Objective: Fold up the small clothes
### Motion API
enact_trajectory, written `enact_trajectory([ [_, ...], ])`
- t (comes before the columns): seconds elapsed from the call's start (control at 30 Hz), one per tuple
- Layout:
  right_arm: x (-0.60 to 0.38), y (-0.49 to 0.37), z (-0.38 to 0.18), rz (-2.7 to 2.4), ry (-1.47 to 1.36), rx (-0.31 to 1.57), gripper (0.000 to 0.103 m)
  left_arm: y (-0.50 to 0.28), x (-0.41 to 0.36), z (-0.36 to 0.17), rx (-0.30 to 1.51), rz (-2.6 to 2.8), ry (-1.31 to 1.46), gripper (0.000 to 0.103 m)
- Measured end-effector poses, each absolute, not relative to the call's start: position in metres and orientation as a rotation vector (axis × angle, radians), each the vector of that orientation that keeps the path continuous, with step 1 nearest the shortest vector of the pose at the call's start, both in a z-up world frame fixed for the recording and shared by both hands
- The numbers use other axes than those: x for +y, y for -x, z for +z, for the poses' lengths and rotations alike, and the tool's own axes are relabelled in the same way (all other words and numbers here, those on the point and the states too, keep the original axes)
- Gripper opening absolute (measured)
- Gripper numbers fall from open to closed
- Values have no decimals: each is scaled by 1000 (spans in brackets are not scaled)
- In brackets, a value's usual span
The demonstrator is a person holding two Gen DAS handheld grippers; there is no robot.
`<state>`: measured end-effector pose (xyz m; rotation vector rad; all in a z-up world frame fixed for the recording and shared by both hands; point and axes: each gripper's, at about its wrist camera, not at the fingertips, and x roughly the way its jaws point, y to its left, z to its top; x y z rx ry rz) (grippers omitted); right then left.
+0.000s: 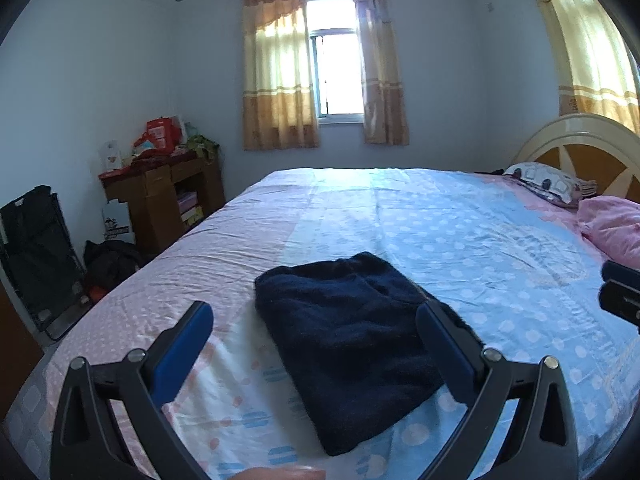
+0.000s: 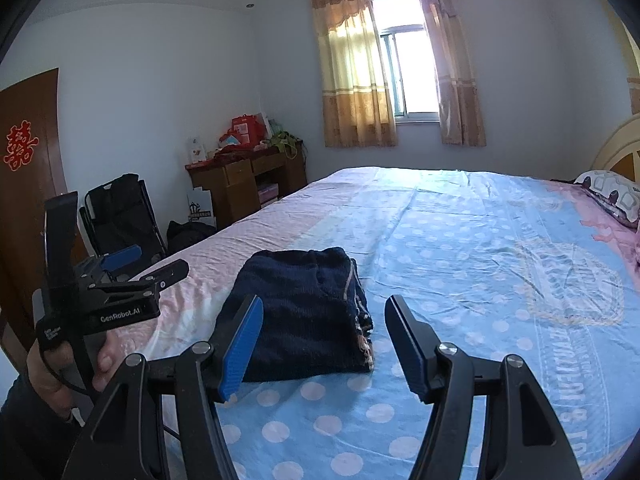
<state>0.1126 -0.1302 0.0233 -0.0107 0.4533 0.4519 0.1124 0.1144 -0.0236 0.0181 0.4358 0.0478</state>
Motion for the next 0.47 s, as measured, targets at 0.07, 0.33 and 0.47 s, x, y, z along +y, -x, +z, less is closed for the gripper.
enact_trajectory([
  [0.07,-129,-113,22,452,12,457,65,-113,118,-23,436,57,-10,103],
  [0.33,-126,-111,21,462,23,458,65,-114,129,-26,440,78,26,103],
  [0.47,-124,-114,19,464,27,470,65,-115,126,-28,445,74,9,103],
])
